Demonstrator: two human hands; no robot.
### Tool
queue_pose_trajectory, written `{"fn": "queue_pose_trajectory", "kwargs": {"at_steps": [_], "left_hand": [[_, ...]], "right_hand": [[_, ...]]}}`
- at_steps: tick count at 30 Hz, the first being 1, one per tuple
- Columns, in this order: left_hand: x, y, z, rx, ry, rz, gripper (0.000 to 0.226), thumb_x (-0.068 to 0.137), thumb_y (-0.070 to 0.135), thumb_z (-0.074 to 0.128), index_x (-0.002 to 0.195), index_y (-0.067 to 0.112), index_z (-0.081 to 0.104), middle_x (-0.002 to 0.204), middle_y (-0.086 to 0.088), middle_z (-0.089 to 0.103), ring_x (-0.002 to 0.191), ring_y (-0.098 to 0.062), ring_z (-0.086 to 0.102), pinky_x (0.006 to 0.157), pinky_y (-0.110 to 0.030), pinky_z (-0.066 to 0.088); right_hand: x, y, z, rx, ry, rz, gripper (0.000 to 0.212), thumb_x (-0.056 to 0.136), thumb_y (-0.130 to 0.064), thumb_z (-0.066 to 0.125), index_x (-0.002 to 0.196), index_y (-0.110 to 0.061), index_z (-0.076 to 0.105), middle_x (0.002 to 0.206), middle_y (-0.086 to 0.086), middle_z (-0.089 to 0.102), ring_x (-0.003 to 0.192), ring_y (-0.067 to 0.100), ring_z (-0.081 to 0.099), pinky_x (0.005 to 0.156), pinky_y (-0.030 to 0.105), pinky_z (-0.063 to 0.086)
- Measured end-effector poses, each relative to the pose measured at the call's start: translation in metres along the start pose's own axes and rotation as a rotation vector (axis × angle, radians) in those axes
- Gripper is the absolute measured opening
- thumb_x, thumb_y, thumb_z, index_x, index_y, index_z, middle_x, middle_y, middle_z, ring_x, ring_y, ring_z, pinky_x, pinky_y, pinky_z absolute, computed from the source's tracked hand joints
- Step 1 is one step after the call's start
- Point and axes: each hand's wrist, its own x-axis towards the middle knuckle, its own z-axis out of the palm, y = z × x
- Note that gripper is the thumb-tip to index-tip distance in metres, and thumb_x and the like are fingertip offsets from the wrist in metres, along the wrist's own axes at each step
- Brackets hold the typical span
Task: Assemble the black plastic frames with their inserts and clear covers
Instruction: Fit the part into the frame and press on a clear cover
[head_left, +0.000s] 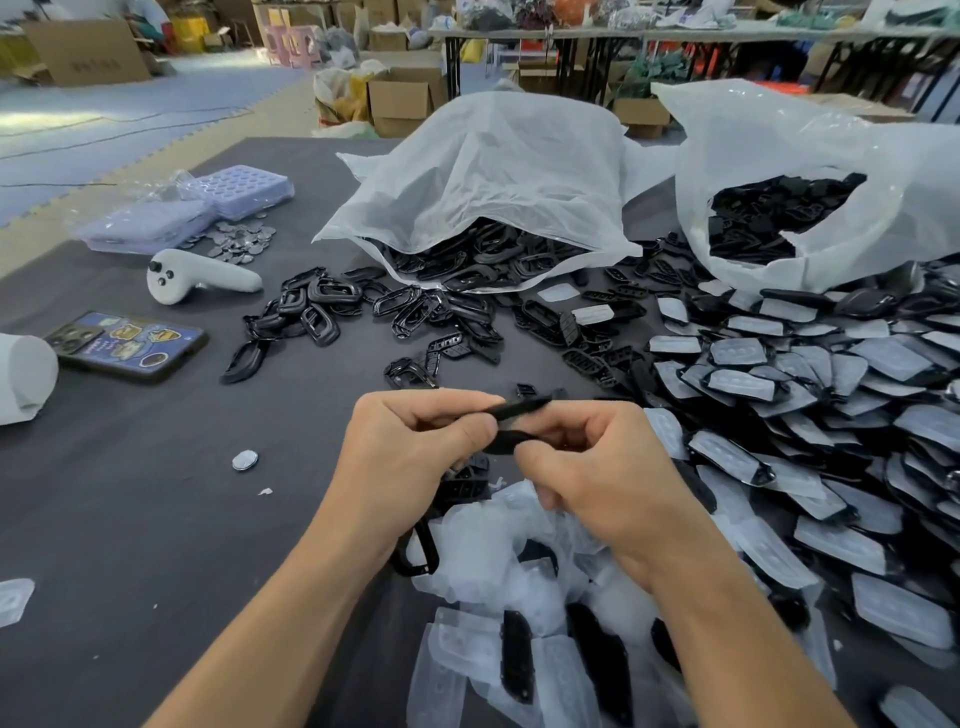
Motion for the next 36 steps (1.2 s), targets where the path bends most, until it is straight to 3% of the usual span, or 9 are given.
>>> {"fn": "queue_pose_trajectory", "kwargs": {"at_steps": [4,7,9,14,16,20,26,30,36], "left_hand": [[0.004,-0.001,-0.006,-0.034,0.202,-0.034,0.026,0.084,0.007,0.081,0.086,0.033,0.085,0.068,0.003,0.074,0.054,-0.005,0.054,0.054,-0.017,0.047],[0.006,0.004,-0.015,-0.232,0.037,-0.173,0.017,0.08,0.009,0.078,0.088,0.023,0.086,0.071,-0.002,0.071,0.054,-0.008,0.052,0.053,-0.015,0.045],[0.004,0.003,-0.013,-0.241,-0.055,-0.253,0.017,0.084,0.006,0.073,0.089,0.017,0.085,0.068,-0.001,0.067,0.053,-0.01,0.05,0.051,-0.015,0.043],[0.003,0.002,-0.011,0.089,-0.002,-0.125,0.026,0.09,0.009,0.075,0.082,0.032,0.086,0.07,-0.003,0.076,0.051,-0.009,0.057,0.052,-0.019,0.048],[0.004,0.0,-0.014,0.181,0.029,-0.053,0.016,0.082,0.025,0.08,0.083,0.04,0.084,0.072,-0.001,0.078,0.055,-0.009,0.062,0.057,-0.026,0.053],[0.0,-0.002,-0.01,0.269,0.02,-0.01,0.012,0.074,0.042,0.076,0.084,0.046,0.082,0.074,0.003,0.078,0.064,-0.013,0.065,0.069,-0.044,0.059],[-0.005,0.0,0.003,-0.041,-0.023,-0.161,0.019,0.091,0.012,0.076,0.091,0.028,0.085,0.074,0.0,0.075,0.058,-0.009,0.058,0.057,-0.018,0.05],[-0.007,0.001,0.007,-0.089,-0.057,-0.168,0.032,0.075,0.016,0.082,0.102,0.033,0.082,0.084,-0.005,0.078,0.069,-0.015,0.065,0.069,-0.024,0.057],[-0.002,0.0,0.002,-0.255,-0.053,-0.259,0.043,0.065,0.006,0.082,0.102,0.028,0.083,0.087,-0.01,0.076,0.072,-0.017,0.067,0.073,-0.026,0.055]], "right_hand": [[0.002,0.004,-0.002,-0.139,0.122,0.03,0.021,0.083,-0.01,0.07,0.079,-0.03,0.078,0.05,0.001,0.063,0.045,0.011,0.054,0.05,0.025,0.044],[0.002,0.003,-0.001,-0.116,0.161,0.058,0.029,0.087,-0.007,0.068,0.082,-0.033,0.077,0.054,0.001,0.065,0.046,0.011,0.056,0.05,0.024,0.046],[0.002,0.001,0.001,0.018,0.137,0.079,0.027,0.088,0.0,0.064,0.081,-0.021,0.078,0.058,0.008,0.064,0.047,0.016,0.053,0.047,0.025,0.043],[0.0,-0.004,0.003,0.271,-0.017,0.141,0.029,0.092,0.011,0.048,0.088,-0.001,0.074,0.065,0.015,0.066,0.046,0.016,0.053,0.041,0.022,0.039],[0.0,-0.006,0.002,0.332,-0.074,0.182,0.037,0.091,0.011,0.045,0.078,-0.006,0.075,0.068,0.017,0.066,0.046,0.016,0.053,0.041,0.022,0.039],[-0.003,-0.004,0.001,0.206,-0.119,0.139,0.032,0.094,-0.003,0.065,0.065,-0.016,0.071,0.062,0.01,0.061,0.048,0.013,0.05,0.046,0.02,0.037],[-0.004,-0.007,-0.002,0.175,-0.099,0.173,0.031,0.095,-0.008,0.066,0.065,-0.015,0.069,0.065,0.01,0.061,0.048,0.012,0.045,0.048,0.02,0.037],[-0.001,-0.003,0.002,0.076,0.014,0.098,0.031,0.094,-0.011,0.066,0.063,-0.011,0.069,0.055,0.01,0.06,0.045,0.016,0.046,0.042,0.018,0.035],[0.0,0.003,0.016,-0.009,0.129,0.012,0.021,0.08,-0.036,0.062,0.077,-0.02,0.076,0.06,0.008,0.069,0.052,0.013,0.059,0.058,0.032,0.042]]}}
